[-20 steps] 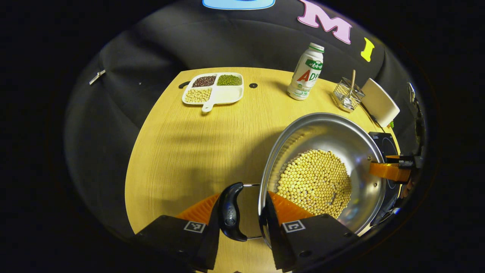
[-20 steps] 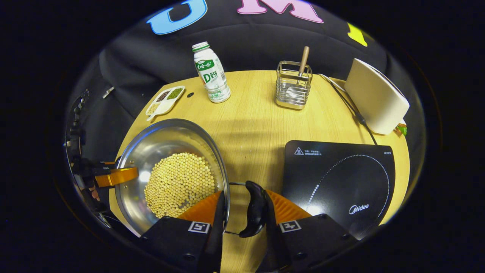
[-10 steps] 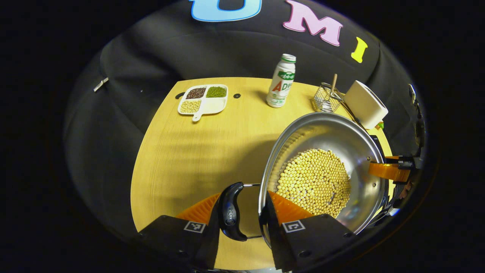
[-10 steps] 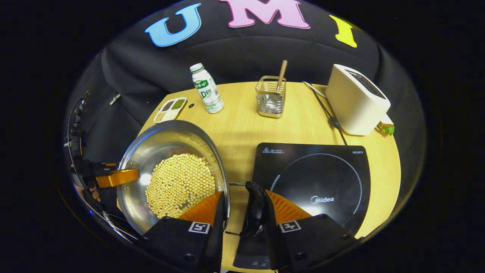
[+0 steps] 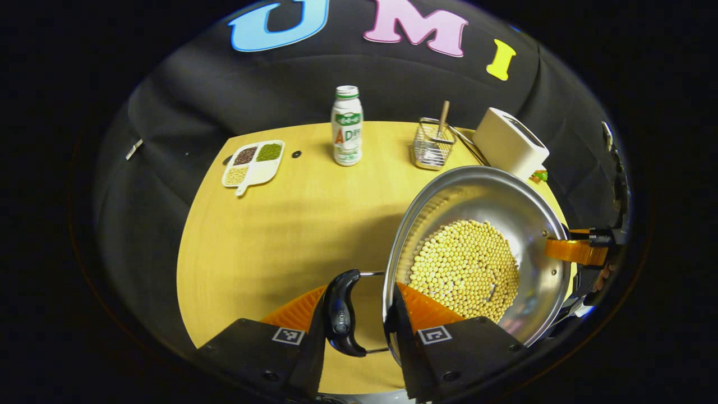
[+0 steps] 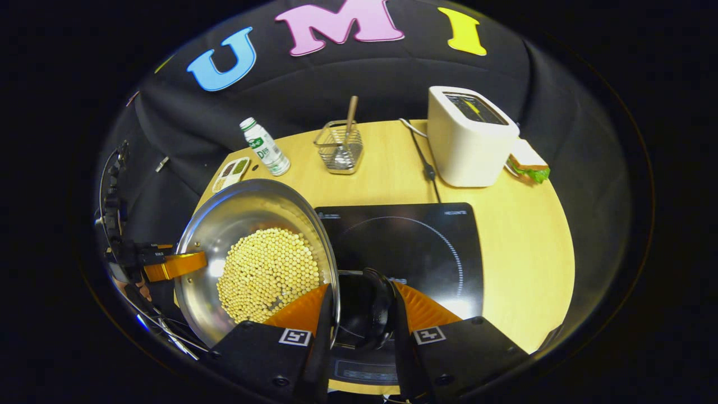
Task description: First push the handle of the pot to place it horizontally, then grasp the pot with both hands and set it on the induction cooktop.
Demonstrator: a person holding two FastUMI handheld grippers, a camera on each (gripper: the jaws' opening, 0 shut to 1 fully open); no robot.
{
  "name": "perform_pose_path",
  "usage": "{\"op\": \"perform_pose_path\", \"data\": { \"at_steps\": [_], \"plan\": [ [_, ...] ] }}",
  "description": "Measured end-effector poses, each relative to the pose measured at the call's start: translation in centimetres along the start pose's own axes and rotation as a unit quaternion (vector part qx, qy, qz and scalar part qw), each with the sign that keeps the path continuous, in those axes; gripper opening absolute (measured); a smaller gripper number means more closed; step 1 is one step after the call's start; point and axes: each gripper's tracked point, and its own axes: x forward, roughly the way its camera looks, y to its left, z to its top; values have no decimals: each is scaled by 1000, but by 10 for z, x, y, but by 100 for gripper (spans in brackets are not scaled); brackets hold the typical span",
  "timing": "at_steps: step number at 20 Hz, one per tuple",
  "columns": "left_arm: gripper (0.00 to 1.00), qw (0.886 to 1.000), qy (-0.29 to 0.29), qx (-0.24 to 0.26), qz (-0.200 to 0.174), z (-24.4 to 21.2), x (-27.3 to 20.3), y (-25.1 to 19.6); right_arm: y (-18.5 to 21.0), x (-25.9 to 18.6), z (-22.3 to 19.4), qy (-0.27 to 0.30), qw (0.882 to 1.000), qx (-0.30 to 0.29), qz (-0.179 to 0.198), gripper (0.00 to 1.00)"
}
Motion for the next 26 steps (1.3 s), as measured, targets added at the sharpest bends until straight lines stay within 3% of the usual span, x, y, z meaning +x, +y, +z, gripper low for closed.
{"op": "perform_pose_path", "data": {
  "at_steps": [6,12,26],
  "plan": [
    [59,1000,4,8,-18,11,22,-73,-73,-8,4,6,1000,9,-15,51],
    [59,1000,10,11,-26,17,42,-116,-119,-6,7,12,1000,15,-23,51],
    [59,1000,17,-6,-21,16,69,-134,-144,16,12,21,1000,8,-15,51]
  ]
}}
